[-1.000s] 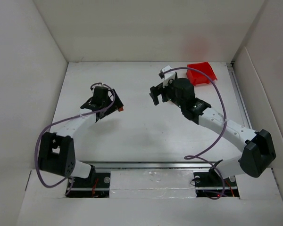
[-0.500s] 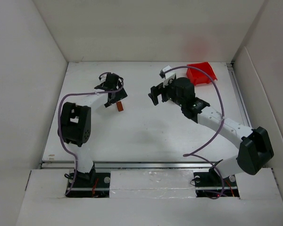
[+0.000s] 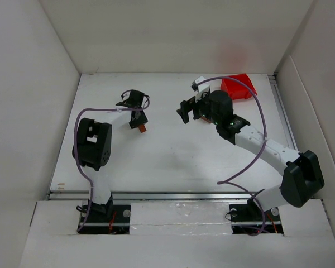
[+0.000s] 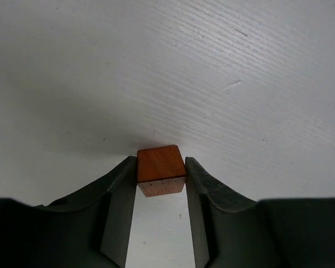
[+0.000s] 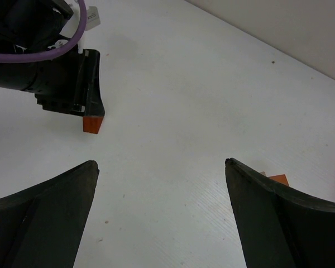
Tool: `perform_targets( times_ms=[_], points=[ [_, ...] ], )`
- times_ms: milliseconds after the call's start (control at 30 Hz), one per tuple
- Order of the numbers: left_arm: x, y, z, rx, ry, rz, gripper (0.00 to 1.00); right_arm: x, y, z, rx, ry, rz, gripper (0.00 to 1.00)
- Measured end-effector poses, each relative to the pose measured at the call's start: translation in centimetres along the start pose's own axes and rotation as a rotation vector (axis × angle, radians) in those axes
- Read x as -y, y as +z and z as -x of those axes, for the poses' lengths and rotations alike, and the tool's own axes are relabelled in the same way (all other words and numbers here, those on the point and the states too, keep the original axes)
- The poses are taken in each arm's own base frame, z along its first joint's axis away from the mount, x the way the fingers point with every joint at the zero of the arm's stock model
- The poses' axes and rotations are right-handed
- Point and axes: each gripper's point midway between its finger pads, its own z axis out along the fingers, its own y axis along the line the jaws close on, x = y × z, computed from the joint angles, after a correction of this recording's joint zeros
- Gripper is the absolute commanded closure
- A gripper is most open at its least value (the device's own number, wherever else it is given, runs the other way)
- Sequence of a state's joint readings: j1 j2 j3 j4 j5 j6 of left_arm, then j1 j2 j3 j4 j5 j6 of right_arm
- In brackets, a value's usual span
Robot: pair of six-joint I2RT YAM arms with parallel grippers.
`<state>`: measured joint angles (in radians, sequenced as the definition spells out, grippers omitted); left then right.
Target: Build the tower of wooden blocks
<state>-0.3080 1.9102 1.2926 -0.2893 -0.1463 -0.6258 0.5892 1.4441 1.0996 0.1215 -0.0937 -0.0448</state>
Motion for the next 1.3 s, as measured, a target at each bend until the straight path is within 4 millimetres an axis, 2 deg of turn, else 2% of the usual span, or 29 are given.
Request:
perform_targets(
  times_ms=[67, 100, 300, 400, 433, 500, 567, 633, 700, 767, 867, 967, 1067, 1200, 1300],
  points=[
    [0.1, 0.0, 0.0, 0.001, 0.002, -0.001, 0.83, 0.0, 0.0, 0.0, 0.0, 0.0, 0.002, 0.0],
    [0.1, 0.0, 0.0, 0.003, 0.002, -0.002, 0.99, 0.0, 0.0, 0.0, 0.0, 0.0, 0.002, 0.0],
    [0.2, -0.3, 0.0, 0.006, 0.004, -0.007, 1.0, -0.2, 0.0, 0.0, 0.002, 0.006, 0.018, 0.0],
    [0.5, -2.1, -0.4, 0.031, 0.008, -0.068, 1.0, -0.4, -0.1, 0.2, 0.027, 0.051, 0.104, 0.01],
    [0.9, -3.4, -0.7, 0.045, 0.01, -0.124, 1.0, -0.3, -0.3, 0.3, 0.043, 0.08, 0.141, 0.01],
    [2.0, -7.3, -1.0, 0.1, 0.009, -0.286, 1.0, 0.5, -0.9, 0.2, 0.068, 0.15, 0.193, 0.01],
    [3.8, -12.5, -0.5, 0.2, 0.014, -0.51, 1.0, 1.3, -1.8, 0.1, 0.086, 0.216, 0.227, 0.01],
    [5.9, -18.3, 0.5, 0.325, 0.042, -0.751, 1.0, 1.0, -2.9, 0.5, 0.101, 0.26, 0.267, 0.03],
    [7.6, -23.7, 1.3, 0.436, 0.08, -0.962, 1.0, -0.1, -4.3, 2.0, 0.135, 0.276, 0.321, 0.03],
    [8.9, -28.6, 1.3, 0.525, 0.142, -1.171, 1.0, -1.6, -6.1, 4.6, 0.201, 0.275, 0.398, 0.04],
    [9.7, -33.6, -0.4, 0.563, 0.222, -1.431, 1.0, -4.3, -9.0, 8.4, 0.319, 0.279, 0.544, 0.05],
    [9.6, -36.7, -2.7, 0.518, 0.285, -1.609, 1.0, -7.5, -11.1, 10.3, 0.381, 0.293, 0.693, 0.06],
    [9.1, -38.6, -4.5, 0.435, 0.321, -1.717, 1.0, -11.1, -12.4, 10.8, 0.377, 0.304, 0.817, 0.1],
    [8.4, -39.5, -6.2, 0.342, 0.344, -1.776, 1.0, -14.2, -12.9, 10.6, 0.344, 0.31, 0.88, 0.16],
    [8.0, -39.8, -7.0, 0.324, 0.357, -1.791, 1.0, -15.3, -13.0, 10.7, 0.339, 0.317, 0.882, 0.21]
  ],
)
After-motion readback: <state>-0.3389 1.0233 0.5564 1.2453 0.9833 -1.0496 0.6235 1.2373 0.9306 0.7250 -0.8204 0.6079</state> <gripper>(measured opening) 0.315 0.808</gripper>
